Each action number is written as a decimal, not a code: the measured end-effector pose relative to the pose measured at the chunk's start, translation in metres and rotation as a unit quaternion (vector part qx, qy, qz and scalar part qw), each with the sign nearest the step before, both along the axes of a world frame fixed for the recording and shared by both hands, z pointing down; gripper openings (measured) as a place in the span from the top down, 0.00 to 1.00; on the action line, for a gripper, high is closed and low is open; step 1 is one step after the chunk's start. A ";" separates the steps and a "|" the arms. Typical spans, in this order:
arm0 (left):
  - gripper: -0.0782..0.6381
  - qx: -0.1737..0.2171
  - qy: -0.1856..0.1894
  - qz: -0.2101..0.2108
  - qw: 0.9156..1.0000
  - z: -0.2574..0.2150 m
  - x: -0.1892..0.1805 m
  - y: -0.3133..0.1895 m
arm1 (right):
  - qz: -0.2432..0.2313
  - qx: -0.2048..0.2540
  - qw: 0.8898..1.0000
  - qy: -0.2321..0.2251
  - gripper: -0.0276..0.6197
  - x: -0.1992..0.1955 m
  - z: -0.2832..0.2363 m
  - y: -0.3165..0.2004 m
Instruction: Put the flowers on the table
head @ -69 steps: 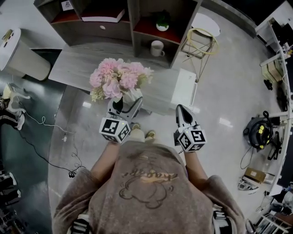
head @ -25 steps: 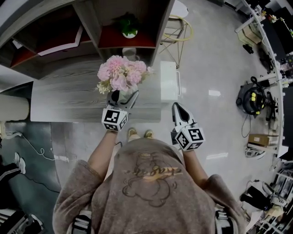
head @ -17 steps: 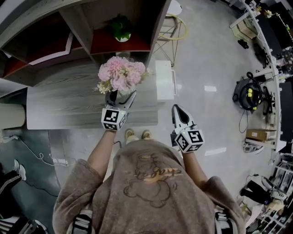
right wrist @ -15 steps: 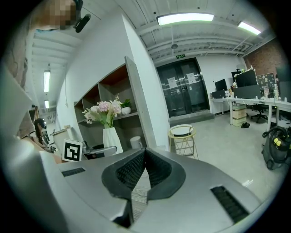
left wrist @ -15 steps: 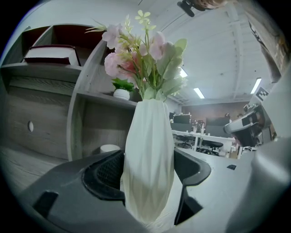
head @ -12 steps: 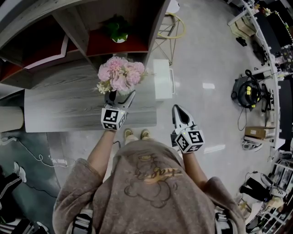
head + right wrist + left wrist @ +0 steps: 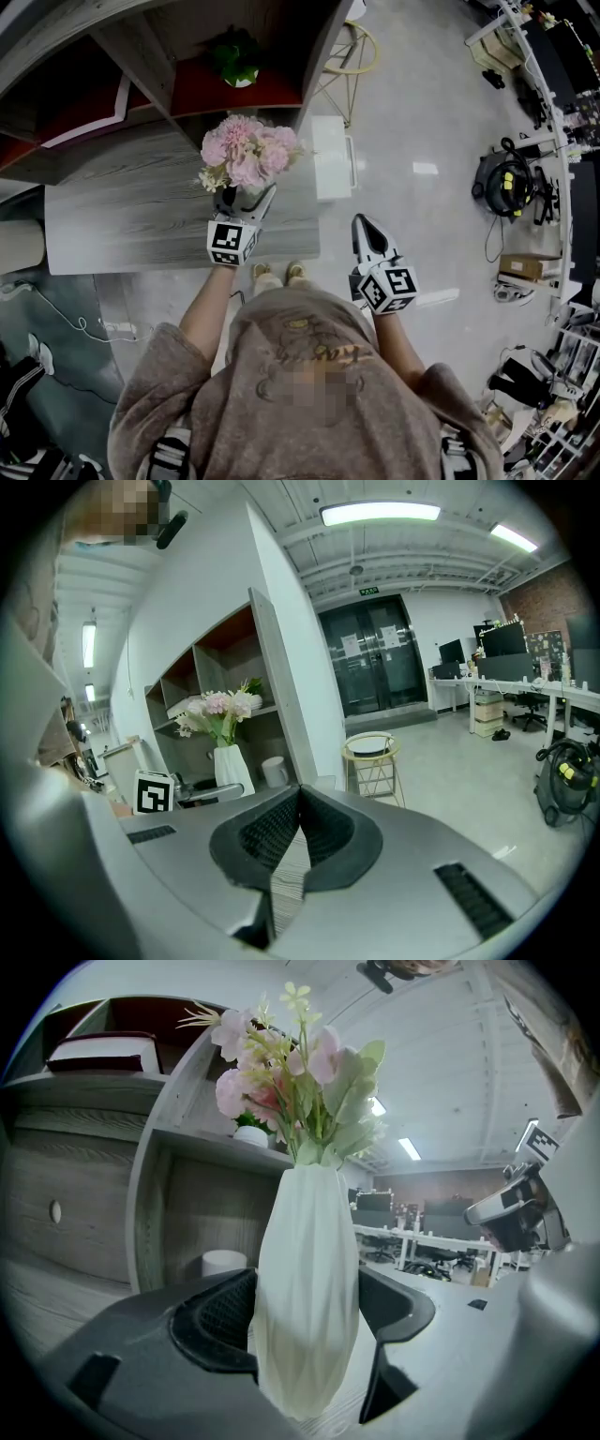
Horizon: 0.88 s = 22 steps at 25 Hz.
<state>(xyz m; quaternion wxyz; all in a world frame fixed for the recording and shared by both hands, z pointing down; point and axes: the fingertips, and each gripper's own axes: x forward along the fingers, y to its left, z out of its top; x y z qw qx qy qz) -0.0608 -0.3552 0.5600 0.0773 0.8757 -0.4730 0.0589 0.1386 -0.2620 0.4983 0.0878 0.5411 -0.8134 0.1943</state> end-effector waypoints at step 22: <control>0.40 -0.008 -0.004 -0.007 1.000 0.017 -0.003 0.018 | -0.017 -0.009 1.000 0.007 0.98 -0.006 0.006 0.007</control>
